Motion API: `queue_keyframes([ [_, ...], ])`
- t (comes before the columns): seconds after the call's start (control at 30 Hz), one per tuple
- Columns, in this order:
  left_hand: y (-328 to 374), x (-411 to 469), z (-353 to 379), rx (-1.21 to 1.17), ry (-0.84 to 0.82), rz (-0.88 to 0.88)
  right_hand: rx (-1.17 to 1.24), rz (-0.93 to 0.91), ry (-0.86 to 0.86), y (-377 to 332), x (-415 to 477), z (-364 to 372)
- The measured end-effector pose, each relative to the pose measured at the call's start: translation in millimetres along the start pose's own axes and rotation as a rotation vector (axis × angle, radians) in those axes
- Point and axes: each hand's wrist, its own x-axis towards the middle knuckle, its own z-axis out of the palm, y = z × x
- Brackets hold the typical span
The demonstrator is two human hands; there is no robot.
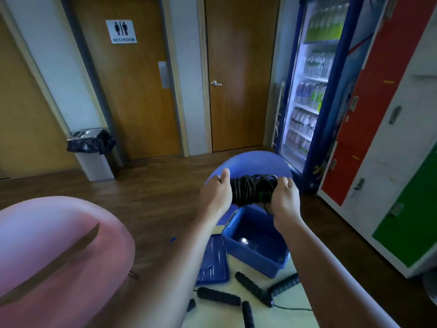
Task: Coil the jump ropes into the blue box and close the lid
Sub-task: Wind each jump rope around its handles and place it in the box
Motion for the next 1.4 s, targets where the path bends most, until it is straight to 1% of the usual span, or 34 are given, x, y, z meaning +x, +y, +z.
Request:
queue_keyframes([
  [0.17,-4.5,11.2,36.4,0.023,0.081,-0.003,-0.051,0.016,0.005,23.7,23.9,-9.0],
  [0.3,-17.6,15.1,59.5,-0.020,0.036,-0.026,-0.079,0.022,-0.023,41.6,40.7,-16.9],
  [0.37,-19.7,16.9,66.2,-0.038,-0.037,-0.046,-0.113,0.005,-0.034,47.9,50.3,-23.1],
  [0.43,-20.7,22.8,71.4,0.007,-0.137,-0.039,-0.139,-0.004,-0.041,53.6,62.3,-30.1],
  [0.5,-19.1,30.3,72.7,0.077,-0.234,0.066,-0.158,-0.002,-0.054,59.1,75.6,-37.3],
  [0.57,-14.0,37.4,73.6,0.168,-0.417,0.221,-0.196,0.013,-0.076,63.2,88.4,-43.1],
  [0.63,-8.9,43.5,81.5,0.319,-0.624,0.294,-0.218,0.061,-0.106,68.2,100.7,-46.3],
  [0.67,-5.9,45.8,87.8,0.407,-0.681,0.321,-0.213,0.094,-0.124,71.3,107.1,-47.4],
  [0.73,-2.4,51.5,102.5,0.509,-0.689,0.361,-0.197,0.159,-0.156,81.5,121.0,-49.7],
  [0.83,-5.7,60.7,126.4,0.540,-0.642,0.372,-0.214,0.221,-0.188,99.7,142.5,-54.3],
  [0.93,-23.1,67.0,150.8,0.537,-0.622,0.291,-0.278,0.204,-0.193,113.0,157.0,-61.1],
  [1.03,-49.5,70.9,175.5,0.523,-0.598,0.160,-0.375,0.162,-0.134,133.0,162.6,-73.5],
  [1.17,-81.6,73.1,211.9,0.513,-0.552,-0.037,-0.546,0.139,-0.066,179.4,158.2,-86.5],
  [1.27,-104.0,72.9,241.5,0.503,-0.544,-0.156,-0.637,0.175,-0.106,217.9,153.2,-88.6],
  [1.4,-124.6,69.6,276.9,0.526,-0.535,-0.242,-0.647,0.206,-0.146,246.4,147.5,-88.5],
])
